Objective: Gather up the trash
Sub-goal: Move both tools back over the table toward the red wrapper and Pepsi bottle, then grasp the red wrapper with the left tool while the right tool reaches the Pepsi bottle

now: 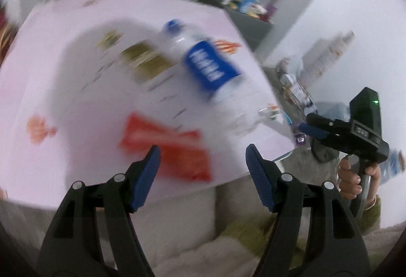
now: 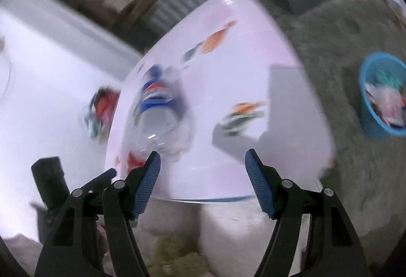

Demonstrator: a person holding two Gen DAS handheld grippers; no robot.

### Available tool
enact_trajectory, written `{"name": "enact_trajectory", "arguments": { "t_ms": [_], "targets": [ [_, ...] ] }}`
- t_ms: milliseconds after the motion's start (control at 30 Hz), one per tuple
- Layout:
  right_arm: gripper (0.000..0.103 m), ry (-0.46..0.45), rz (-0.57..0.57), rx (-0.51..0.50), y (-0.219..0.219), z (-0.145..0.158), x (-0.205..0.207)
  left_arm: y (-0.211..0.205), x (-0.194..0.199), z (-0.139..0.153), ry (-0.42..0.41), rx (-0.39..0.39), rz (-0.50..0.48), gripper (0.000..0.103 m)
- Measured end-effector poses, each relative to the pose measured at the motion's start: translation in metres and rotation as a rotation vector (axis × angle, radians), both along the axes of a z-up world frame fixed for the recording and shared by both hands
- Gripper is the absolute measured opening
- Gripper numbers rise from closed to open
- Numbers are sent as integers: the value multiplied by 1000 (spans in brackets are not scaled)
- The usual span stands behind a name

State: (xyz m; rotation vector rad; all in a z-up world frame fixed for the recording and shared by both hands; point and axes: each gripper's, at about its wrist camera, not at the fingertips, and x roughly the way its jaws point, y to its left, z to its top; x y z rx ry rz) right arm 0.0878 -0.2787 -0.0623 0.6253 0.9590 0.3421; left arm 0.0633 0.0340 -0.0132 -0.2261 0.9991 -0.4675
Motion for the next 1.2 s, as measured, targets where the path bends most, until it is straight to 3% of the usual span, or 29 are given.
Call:
{"name": "enact_trajectory", "arguments": {
  "t_ms": [233, 367, 533, 600, 733, 1067, 1200],
  "targets": [
    [68, 16, 80, -112, 50, 8, 21, 41, 3, -31, 100, -131, 71, 58],
    [68, 17, 95, -177, 58, 10, 19, 36, 19, -42, 123, -186, 75, 51],
    [67, 42, 68, -184, 57, 8, 22, 33, 44, -49, 123, -254, 92, 44],
    [67, 46, 64, -195, 57, 7, 22, 30, 56, -52, 111, -238, 98, 38],
    [67, 52, 47, -188, 54, 6, 25, 17, 71, -49, 79, -187, 77, 37],
    [65, 75, -9, -164, 43, -1, 37, -38, 66, -41, -119, 172, -23, 37],
    [64, 67, -25, -167, 38, 1, 37, -49, 61, -42, -174, 259, -29, 30]
  ]
}}
